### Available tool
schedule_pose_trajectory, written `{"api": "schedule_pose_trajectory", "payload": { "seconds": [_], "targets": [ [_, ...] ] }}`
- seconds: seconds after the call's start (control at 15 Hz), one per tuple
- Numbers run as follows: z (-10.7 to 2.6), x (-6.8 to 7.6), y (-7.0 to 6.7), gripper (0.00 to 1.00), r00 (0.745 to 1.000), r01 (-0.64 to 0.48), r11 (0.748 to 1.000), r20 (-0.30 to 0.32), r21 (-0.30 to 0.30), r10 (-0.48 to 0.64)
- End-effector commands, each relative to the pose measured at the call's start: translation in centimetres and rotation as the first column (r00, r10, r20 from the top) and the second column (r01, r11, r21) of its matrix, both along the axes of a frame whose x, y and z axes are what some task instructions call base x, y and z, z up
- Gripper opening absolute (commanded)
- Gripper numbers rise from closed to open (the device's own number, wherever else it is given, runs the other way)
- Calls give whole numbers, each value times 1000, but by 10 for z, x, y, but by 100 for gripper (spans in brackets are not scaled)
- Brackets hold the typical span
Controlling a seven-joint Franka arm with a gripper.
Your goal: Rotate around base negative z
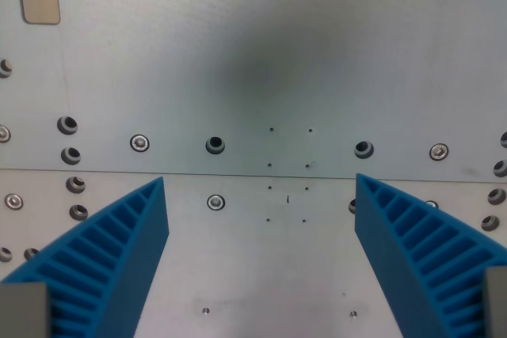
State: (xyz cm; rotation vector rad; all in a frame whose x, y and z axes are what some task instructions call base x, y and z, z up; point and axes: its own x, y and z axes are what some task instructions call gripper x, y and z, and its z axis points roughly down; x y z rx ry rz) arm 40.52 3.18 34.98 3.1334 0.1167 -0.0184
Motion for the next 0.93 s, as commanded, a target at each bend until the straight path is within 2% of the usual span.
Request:
{"api": "schedule_pose_trajectory", "payload": {
  "seconds": [0.07, 0.93],
  "targets": [
    [2, 0, 0, 100, 1000, 13, 1000, 5, 0, -13],
    [2, 0, 0, 100, 983, 186, 983, 5, 1, -186]
  ]
}}
